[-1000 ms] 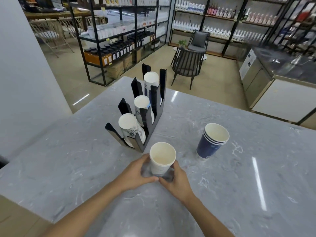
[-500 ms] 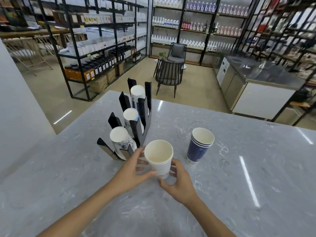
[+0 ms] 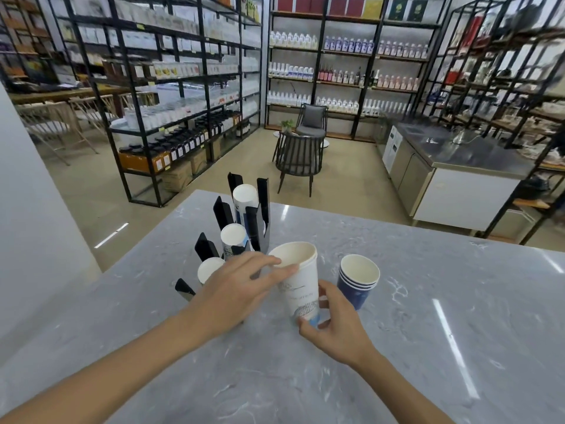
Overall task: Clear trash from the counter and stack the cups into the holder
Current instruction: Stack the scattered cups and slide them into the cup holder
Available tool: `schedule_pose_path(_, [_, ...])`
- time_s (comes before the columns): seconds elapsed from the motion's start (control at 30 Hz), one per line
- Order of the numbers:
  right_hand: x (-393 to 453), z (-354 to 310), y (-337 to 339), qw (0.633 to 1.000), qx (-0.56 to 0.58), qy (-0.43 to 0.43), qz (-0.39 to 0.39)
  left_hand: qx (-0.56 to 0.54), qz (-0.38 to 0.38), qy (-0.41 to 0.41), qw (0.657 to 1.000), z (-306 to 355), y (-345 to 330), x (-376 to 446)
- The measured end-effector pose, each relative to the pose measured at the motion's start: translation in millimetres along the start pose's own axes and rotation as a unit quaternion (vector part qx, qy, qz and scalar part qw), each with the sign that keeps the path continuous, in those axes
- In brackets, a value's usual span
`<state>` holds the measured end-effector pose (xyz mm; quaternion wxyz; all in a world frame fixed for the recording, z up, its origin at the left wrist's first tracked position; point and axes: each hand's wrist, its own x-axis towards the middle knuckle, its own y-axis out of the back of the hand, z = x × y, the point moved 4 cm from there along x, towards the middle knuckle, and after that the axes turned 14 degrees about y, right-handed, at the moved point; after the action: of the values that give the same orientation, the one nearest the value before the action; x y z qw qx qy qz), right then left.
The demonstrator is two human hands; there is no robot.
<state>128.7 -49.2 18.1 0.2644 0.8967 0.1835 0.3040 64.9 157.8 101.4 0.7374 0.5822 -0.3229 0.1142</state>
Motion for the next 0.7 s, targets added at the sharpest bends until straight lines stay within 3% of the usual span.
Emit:
schedule_pose_path(0.1, [11.5,-12.8,5.2,0.999,0.007,0.033,0.008,0.050,0.015,-0.033,0.998,-6.5,6.6,12.8])
schedule_pose_path(0.4, [39.3,-42.0,22.6,0.990,0.033,0.052,0.124,0.070,0.037,0.016,0.997,-51.4,24.2,47.4])
schedule_pose_path(0.53, [60.3,-61.7,27.6,0.982,0.082,0.078,0.154,0.030,0.032,0.040,0.998,-77.3,30.6,56.7])
schedule_pose_path(0.7, [88.6,-83.8,26.9,0.968,0.135,0.141,0.159,-0.094,-0.008,0.130,0.987,-118.5,25.3,58.1])
